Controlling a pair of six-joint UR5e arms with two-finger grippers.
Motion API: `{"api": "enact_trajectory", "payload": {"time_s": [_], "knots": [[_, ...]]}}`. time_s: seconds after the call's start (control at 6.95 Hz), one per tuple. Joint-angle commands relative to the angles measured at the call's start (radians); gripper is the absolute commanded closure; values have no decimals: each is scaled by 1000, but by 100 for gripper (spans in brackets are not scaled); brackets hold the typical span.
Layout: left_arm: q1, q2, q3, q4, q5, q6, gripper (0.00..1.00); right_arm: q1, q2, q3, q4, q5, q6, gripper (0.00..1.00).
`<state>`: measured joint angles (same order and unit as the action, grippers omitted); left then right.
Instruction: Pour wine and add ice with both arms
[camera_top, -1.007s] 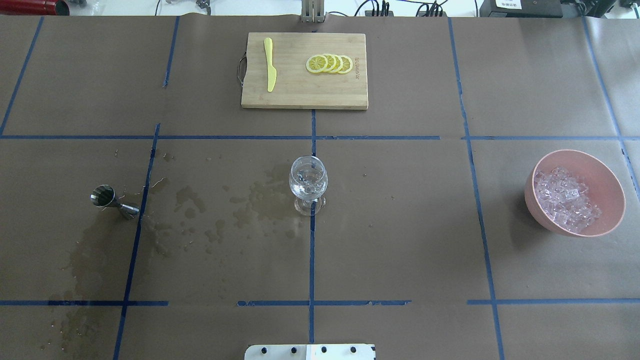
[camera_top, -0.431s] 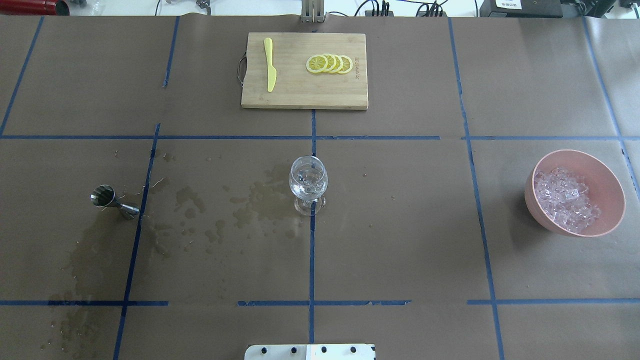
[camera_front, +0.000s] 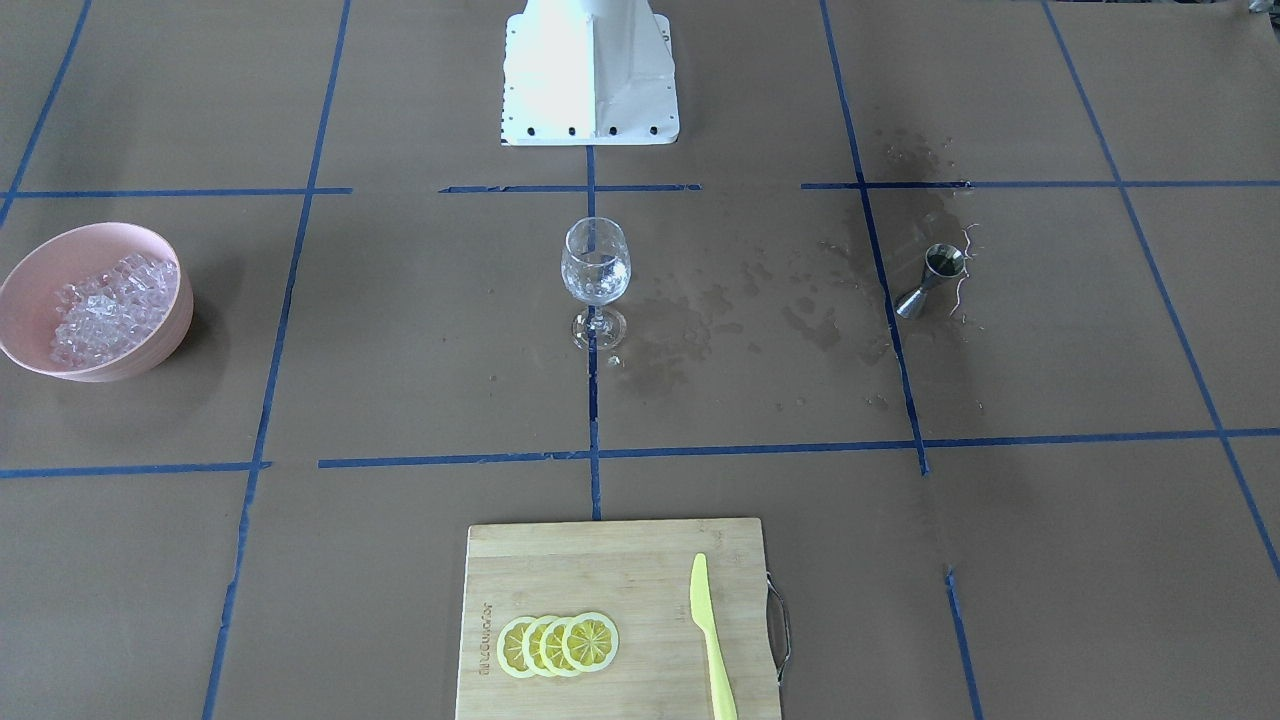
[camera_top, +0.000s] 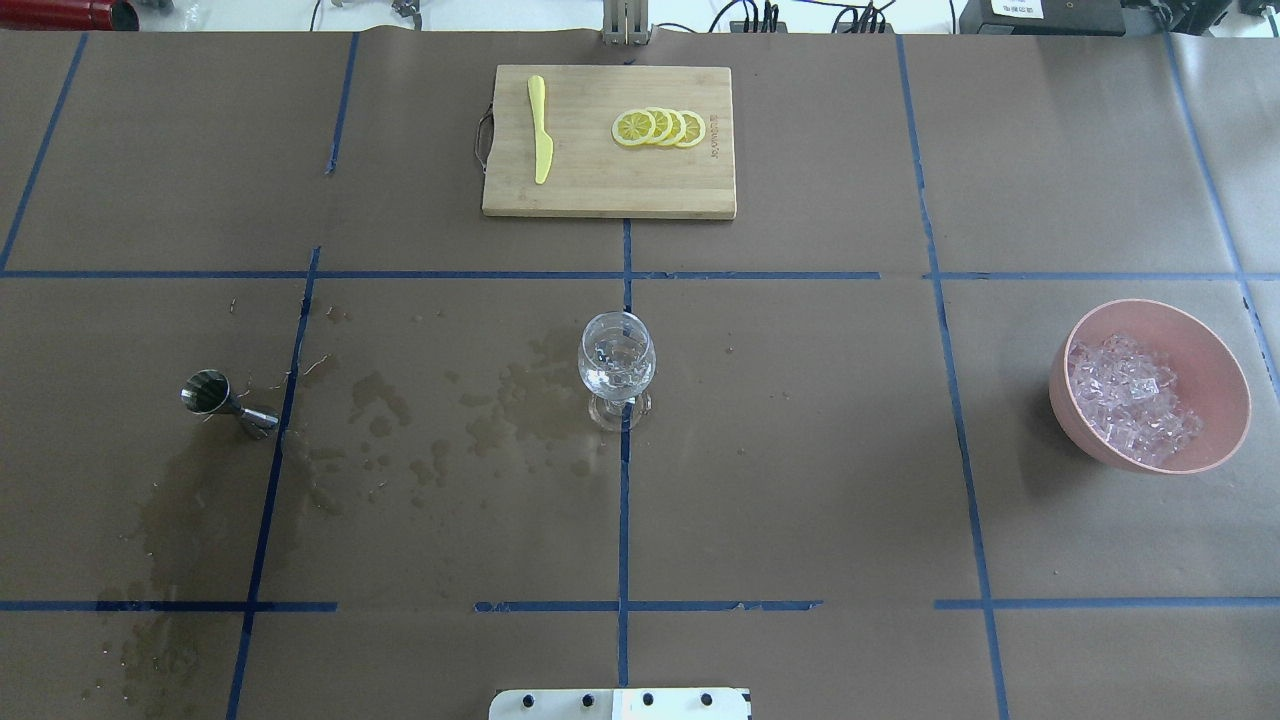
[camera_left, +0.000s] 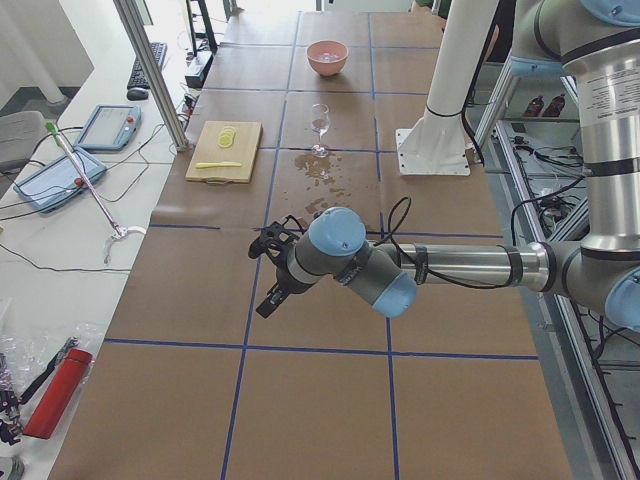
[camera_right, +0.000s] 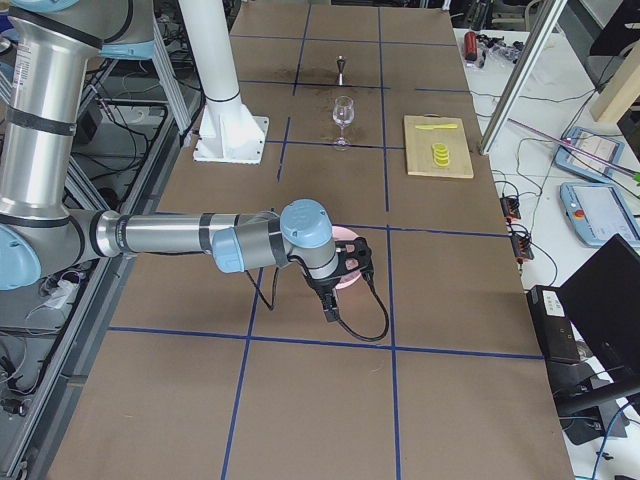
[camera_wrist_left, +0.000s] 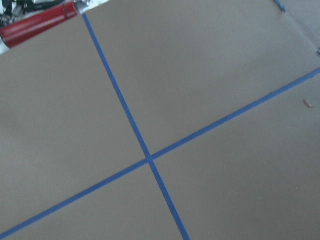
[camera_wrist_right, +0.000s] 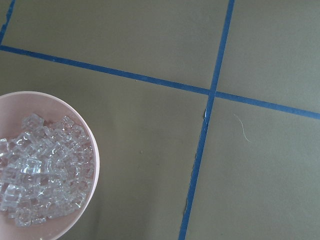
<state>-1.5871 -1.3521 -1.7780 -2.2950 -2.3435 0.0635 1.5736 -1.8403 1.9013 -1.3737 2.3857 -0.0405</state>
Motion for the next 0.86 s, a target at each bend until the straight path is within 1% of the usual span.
{"api": "enact_trajectory", "payload": {"time_s": [0.0,0.14,0.29,0.43,0.58,0.72], "knots": [[-1,-5,-6,-133,4,-22,0,0,10,12,25,-2,20,0],[4,-10,-11,-150,0,-95,0,0,35,12,24,-5,21,0],[12,-12,-9,-240,-2,-216,0,0,35,9,24,-5,25,0],[69,-12,-14,-333,6,-373,0,0,33,7,22,-3,25,0],[147,-15,-17,-393,13,-509,0,0,33,7,22,-3,25,0],[218,-18,-40,-446,64,-609,0,0,30,5,22,-2,25,0]]}}
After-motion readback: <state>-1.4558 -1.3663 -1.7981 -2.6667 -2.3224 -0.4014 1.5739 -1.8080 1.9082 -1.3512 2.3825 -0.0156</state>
